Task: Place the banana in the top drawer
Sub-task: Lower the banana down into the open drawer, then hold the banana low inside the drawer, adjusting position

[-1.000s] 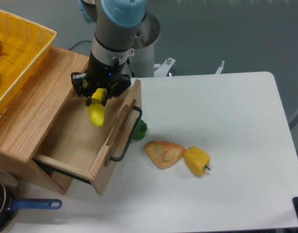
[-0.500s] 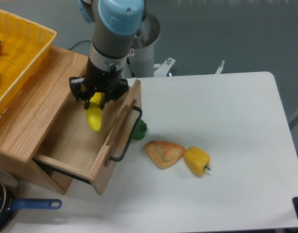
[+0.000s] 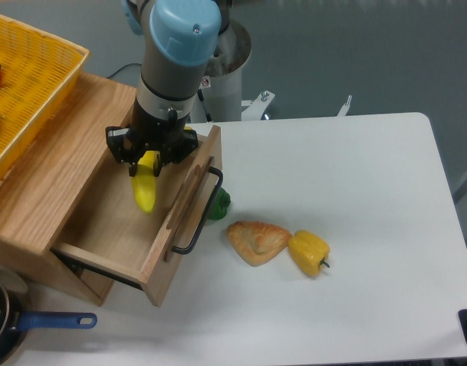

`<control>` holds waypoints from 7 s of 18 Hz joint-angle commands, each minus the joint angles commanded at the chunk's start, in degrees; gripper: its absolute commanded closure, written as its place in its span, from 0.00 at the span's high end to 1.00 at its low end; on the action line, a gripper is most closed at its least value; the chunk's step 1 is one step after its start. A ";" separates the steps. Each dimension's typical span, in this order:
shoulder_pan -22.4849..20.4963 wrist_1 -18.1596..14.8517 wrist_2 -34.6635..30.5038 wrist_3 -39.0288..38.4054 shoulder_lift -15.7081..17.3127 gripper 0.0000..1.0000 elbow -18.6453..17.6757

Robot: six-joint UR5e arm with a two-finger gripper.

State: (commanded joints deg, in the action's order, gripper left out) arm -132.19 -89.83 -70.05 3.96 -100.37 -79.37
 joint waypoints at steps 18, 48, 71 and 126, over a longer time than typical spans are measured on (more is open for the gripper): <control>0.00 1.76 -0.09 -0.18 -1.23 0.10 0.97; 1.67 5.01 -0.18 -2.55 -2.90 0.10 0.79; 2.46 5.10 -0.18 -2.37 -3.78 0.11 -0.09; 4.04 6.77 -0.97 -2.02 -4.22 0.42 -0.70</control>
State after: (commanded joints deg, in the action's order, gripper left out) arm -128.14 -83.06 -71.02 1.93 -104.59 -80.07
